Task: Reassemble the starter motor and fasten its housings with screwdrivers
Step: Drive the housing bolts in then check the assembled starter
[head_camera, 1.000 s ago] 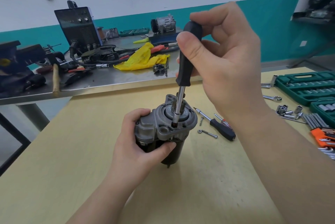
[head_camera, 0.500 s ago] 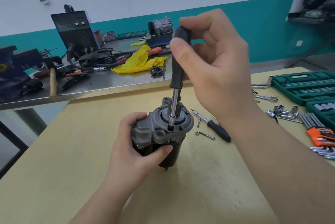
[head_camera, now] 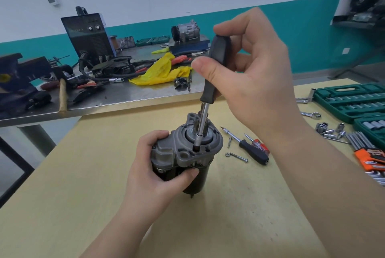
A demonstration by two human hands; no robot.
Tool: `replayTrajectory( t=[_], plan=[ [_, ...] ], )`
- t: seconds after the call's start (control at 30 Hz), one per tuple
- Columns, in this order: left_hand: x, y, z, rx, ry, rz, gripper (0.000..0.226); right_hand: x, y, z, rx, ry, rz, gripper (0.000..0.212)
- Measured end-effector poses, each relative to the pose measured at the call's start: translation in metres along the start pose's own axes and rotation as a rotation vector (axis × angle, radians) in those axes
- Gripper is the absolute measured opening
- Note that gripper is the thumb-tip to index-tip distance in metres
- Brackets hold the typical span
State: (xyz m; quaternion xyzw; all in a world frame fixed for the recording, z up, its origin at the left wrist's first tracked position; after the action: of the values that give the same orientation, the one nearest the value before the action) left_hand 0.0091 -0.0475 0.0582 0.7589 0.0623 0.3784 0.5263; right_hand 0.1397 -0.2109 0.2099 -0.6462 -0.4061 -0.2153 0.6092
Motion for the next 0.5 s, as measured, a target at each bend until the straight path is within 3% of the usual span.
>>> replayTrajectory(
  t=[0.17, 0.3, 0.5],
  plan=[
    [0.001, -0.0001, 0.0012, -0.009, -0.011, -0.009, 0.081, 0.001, 0.0008, 0.0027, 0.278, -0.103, 0.035, 0.014],
    [0.0013, -0.0005, 0.0025, -0.004, -0.015, -0.01, 0.082, 0.0001, 0.0004, 0.0039, 0.358, -0.2, 0.053, 0.024],
    [0.0014, -0.0004, 0.0035, 0.0, -0.014, -0.002, 0.082, 0.0019, 0.0015, 0.0037, 0.344, -0.21, 0.039, 0.028]
  ],
)
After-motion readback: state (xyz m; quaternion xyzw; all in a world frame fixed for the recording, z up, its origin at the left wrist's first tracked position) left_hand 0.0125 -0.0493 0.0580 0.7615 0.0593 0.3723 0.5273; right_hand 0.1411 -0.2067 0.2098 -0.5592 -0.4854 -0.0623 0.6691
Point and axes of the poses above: each hand's wrist, its own x-axis towards the middle knuckle, its own z-axis out of the palm, y = z × x, the point moved 5 cm from there along x, towards the middle knuckle, and after that the axes turned 9 degrees about -x, right-handed, at the moved point
